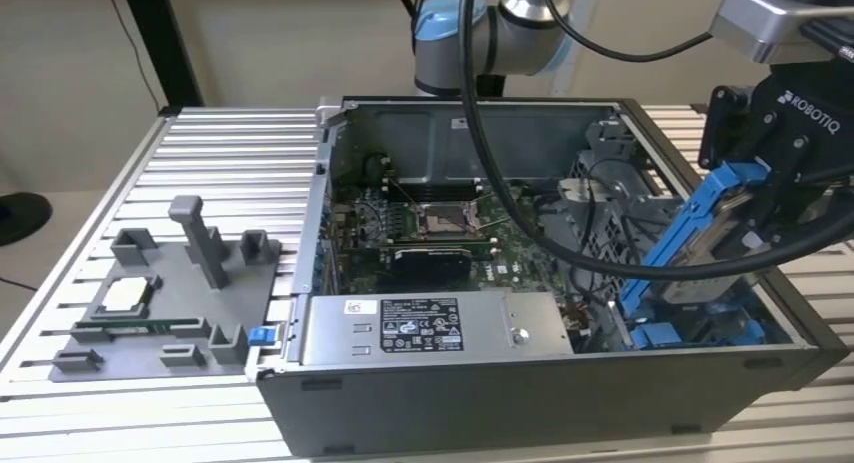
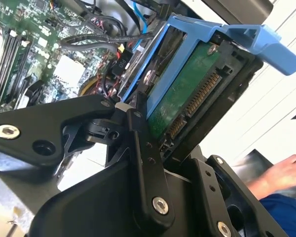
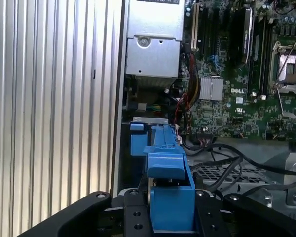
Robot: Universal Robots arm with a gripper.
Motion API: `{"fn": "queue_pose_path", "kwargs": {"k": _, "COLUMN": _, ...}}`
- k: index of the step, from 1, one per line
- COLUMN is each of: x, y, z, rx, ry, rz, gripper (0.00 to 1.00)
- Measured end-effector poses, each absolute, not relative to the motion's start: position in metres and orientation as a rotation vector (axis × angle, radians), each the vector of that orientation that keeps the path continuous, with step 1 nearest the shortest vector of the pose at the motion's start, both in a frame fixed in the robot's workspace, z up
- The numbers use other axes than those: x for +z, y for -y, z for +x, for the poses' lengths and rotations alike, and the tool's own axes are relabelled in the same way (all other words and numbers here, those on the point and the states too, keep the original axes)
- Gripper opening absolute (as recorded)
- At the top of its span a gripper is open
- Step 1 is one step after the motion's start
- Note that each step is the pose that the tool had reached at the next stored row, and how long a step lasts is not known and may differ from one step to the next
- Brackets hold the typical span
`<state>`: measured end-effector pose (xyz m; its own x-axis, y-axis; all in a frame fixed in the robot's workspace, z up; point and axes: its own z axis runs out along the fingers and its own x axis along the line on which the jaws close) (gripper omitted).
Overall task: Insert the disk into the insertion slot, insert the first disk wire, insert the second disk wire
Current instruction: 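Insert the disk into the insertion slot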
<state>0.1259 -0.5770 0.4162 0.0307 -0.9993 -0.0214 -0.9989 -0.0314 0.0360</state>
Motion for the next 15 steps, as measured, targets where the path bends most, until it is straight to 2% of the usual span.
{"fn": "queue_pose_path", "kwargs": {"k": 15, "x": 0.404, "y": 0.577, "z": 0.126, "rx": -0.066, "ry": 2.214, "rz": 2.215, "gripper": 0.00}}
